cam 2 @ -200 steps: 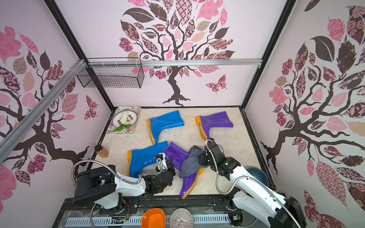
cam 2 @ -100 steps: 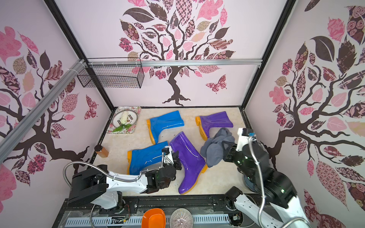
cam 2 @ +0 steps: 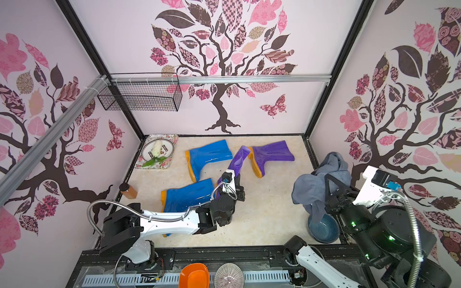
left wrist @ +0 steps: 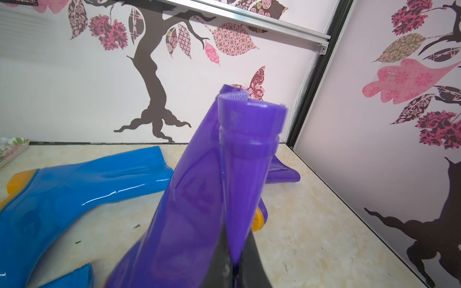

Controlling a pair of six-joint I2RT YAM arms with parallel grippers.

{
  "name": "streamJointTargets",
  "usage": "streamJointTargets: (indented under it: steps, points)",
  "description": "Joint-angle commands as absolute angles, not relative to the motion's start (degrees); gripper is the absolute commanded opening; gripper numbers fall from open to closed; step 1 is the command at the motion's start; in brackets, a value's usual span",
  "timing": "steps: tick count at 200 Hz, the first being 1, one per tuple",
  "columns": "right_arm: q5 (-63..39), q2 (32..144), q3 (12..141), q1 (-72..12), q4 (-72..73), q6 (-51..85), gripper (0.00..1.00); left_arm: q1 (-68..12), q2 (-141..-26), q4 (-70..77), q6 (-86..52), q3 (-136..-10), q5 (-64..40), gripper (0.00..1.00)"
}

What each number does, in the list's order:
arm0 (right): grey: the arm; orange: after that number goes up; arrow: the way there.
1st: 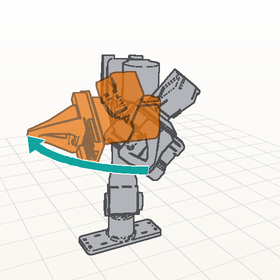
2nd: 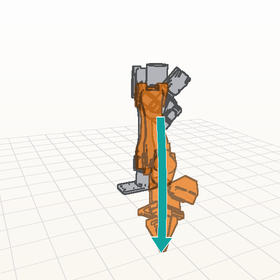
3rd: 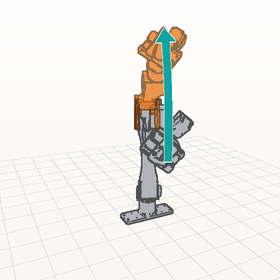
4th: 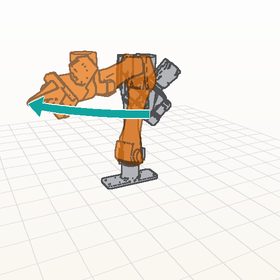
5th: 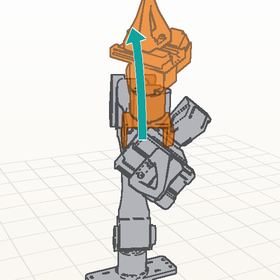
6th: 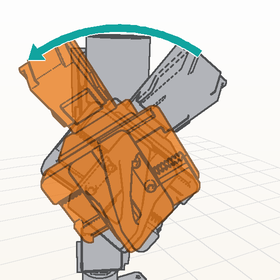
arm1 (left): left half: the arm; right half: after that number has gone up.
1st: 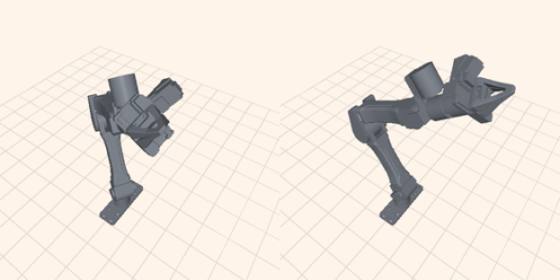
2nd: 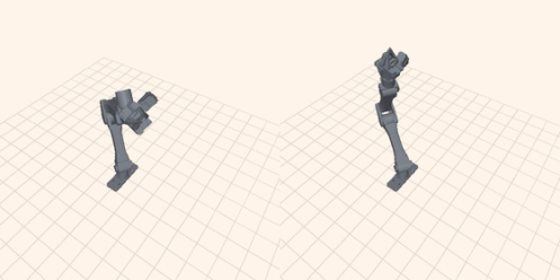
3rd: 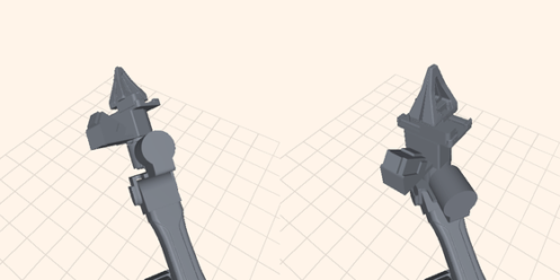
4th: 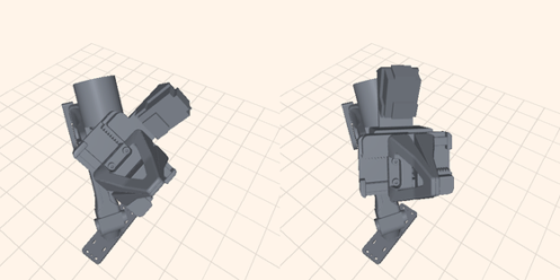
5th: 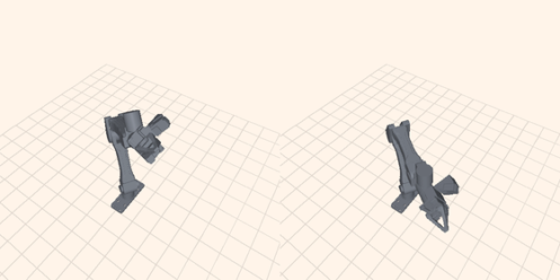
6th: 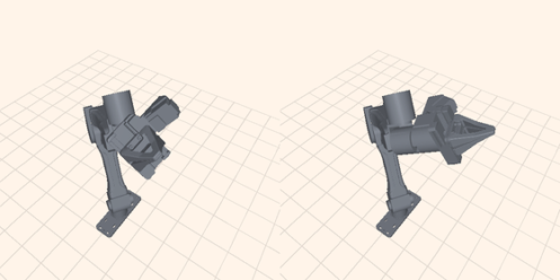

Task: Wipe the rubber boots with a cloth
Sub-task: Pick up the rubber boot from the center of the board, then place the rubber boot at the center of the board.

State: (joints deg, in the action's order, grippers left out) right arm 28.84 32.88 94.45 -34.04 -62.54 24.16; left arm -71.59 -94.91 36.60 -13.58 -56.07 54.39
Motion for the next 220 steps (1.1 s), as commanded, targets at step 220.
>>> streamJointTargets:
  steps: [220]
  points:
    - [30.31, 33.20, 94.48, -34.08, -62.52, 20.68, 0.00, -54.71, -117.31, 39.56, 3.16, -85.10, 45.80, 0.00]
